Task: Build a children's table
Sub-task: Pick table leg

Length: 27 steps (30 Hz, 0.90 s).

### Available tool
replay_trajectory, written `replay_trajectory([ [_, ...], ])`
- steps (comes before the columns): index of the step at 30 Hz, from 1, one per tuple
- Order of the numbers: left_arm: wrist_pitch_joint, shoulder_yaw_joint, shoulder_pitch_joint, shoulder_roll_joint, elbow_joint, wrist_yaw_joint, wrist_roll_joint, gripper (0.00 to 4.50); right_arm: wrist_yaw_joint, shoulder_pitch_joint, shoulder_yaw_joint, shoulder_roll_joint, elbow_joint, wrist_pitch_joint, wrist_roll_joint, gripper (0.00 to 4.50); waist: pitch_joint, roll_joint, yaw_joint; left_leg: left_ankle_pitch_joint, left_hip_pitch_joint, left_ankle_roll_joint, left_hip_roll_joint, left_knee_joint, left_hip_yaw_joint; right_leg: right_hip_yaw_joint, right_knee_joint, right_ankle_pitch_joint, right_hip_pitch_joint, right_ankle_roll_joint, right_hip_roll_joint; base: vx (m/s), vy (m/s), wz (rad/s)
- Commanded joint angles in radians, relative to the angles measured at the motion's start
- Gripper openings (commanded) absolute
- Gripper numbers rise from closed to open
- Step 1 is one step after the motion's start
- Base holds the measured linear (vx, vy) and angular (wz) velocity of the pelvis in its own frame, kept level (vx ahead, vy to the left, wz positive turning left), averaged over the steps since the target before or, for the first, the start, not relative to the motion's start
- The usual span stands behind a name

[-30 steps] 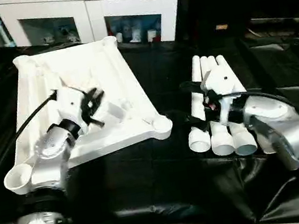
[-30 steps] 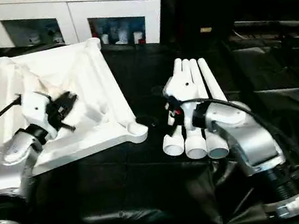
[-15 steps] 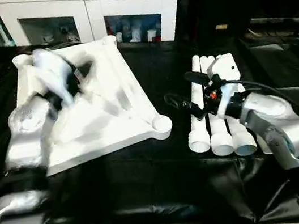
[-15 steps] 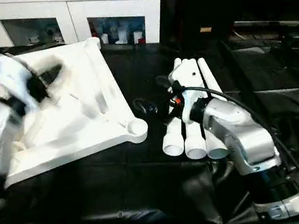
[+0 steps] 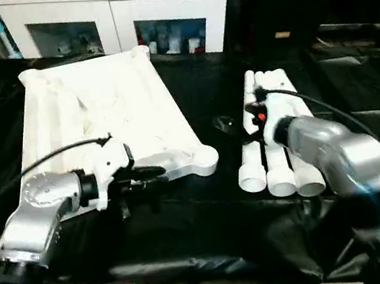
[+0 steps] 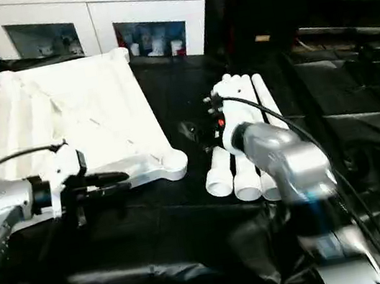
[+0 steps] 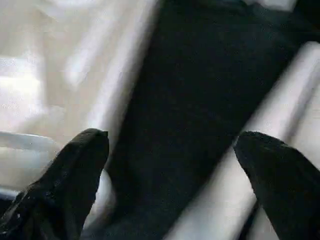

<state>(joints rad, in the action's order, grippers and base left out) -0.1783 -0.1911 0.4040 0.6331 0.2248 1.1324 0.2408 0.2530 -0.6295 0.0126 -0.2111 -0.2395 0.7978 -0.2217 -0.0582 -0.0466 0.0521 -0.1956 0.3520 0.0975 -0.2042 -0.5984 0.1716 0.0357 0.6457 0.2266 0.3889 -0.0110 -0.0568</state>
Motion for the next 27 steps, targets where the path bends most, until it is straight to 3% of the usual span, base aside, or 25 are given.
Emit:
replay_trajectory([
  [1,-0.041,0.03,-0.003,0.006,-0.049,-0.005,0.015,0.96,-0.072,-0.065,-0.019,-0.003,-0.096,0.039,0.051,4.5,0.062,0.003,-0.002,-0.103,-0.007,0.068,-0.017,0.074,0.005,-0.05,-0.072,0.048,-0.045,-0.176,-0.061,0.0,0.0,0.0],
  [3,-0.048,0.042,-0.001,0.012,-0.054,-0.015,0.023,0.96,-0.095,-0.095,-0.018,-0.006,-0.143,0.063,0.068,4.5,0.065,0.01,-0.002,-0.077,-0.005,0.067,-0.014,0.073,0.004,-0.047,-0.066,0.008,-0.045,-0.183,-0.058,0.0,0.0,0.0],
  [5,-0.075,0.048,0.001,0.019,-0.074,-0.031,0.038,0.96,-0.093,-0.107,-0.009,-0.012,-0.165,0.06,0.077,4.5,0.066,0.003,-0.002,-0.048,-0.001,0.056,-0.013,0.07,0.006,-0.048,-0.061,-0.05,-0.049,-0.182,-0.057,0.0,0.0,0.0],
  [10,-0.095,0.051,-0.007,0.039,-0.11,-0.032,0.044,0.96,-0.069,-0.136,0.014,-0.014,-0.223,0.135,0.065,4.5,0.072,0.0,-0.001,0.02,0.001,0.028,-0.012,0.064,0.007,-0.046,-0.05,-0.169,-0.053,-0.195,-0.053,0.0,0.0,0.0],
  [12,-0.109,0.059,-0.01,0.035,-0.131,-0.028,0.036,0.96,-0.059,-0.172,0.013,-0.005,-0.31,0.139,0.068,4.5,0.074,-0.006,-0.001,0.035,0.002,0.019,-0.012,0.061,0.01,-0.045,-0.048,-0.197,-0.053,-0.206,-0.052,0.0,0.0,0.0],
  [16,-0.134,0.069,-0.016,0.036,-0.167,-0.03,0.045,0.96,-0.054,-0.212,-0.001,0.009,-0.408,0.129,0.072,4.5,0.069,-0.006,-0.001,-0.011,0.001,0.033,-0.016,0.063,0.011,-0.045,-0.051,-0.127,-0.05,-0.211,-0.057,0.0,0.0,0.0],
  [27,-0.179,0.076,-0.036,0.05,-0.236,-0.033,0.084,0.96,-0.035,-0.247,-0.017,0.042,-0.492,0.106,0.057,4.5,0.063,-0.009,0.0,-0.031,-0.001,0.049,-0.016,0.066,0.011,-0.043,-0.052,-0.106,-0.045,-0.201,-0.055,0.0,0.0,0.0],
])
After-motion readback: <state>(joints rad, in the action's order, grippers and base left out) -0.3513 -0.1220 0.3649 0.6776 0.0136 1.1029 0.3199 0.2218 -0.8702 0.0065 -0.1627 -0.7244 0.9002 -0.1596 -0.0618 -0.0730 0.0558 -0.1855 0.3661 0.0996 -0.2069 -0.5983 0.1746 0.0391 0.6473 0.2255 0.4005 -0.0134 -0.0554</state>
